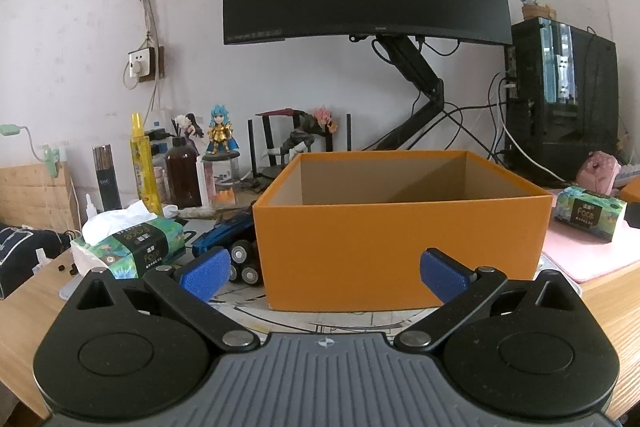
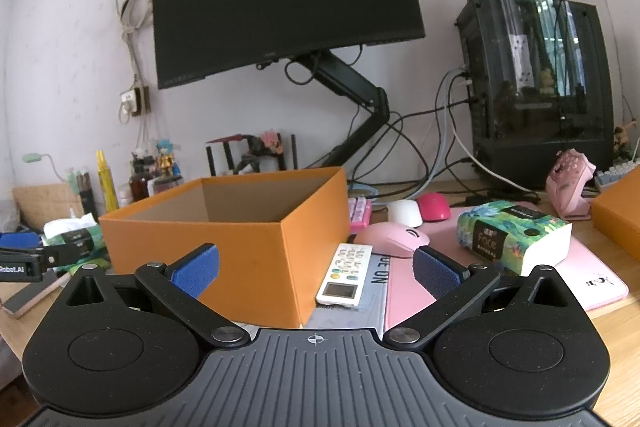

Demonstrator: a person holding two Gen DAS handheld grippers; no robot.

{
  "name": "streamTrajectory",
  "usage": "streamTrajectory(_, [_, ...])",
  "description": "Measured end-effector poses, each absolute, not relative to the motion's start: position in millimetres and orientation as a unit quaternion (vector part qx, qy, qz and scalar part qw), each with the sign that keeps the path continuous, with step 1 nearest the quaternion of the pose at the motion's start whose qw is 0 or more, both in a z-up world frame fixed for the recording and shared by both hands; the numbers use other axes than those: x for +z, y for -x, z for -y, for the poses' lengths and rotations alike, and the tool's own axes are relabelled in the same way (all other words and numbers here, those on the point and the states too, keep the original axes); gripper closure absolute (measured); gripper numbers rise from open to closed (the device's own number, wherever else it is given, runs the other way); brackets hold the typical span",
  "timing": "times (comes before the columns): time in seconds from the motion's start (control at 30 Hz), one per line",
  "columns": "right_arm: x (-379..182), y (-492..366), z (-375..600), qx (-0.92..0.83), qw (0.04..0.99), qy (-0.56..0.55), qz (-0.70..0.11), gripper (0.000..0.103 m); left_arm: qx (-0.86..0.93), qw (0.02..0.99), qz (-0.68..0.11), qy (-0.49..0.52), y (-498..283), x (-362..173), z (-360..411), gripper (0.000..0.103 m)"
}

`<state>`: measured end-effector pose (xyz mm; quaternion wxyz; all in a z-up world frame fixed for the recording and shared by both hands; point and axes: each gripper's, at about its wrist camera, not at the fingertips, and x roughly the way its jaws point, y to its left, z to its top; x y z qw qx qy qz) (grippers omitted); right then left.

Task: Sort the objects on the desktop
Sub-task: 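Move the left tool toward the green tissue pack beside the box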

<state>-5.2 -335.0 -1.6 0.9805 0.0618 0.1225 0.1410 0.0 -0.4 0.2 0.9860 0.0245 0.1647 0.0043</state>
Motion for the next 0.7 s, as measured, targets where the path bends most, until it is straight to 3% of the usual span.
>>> streamTrajectory(0.7, [-5.3, 8.1, 337.4, 0.148, 0.981, -0.059, -0.113, 0.0, 0.009, 0.988, -0.152, -0.023, -3.1, -8.1, -43.7, 0.0])
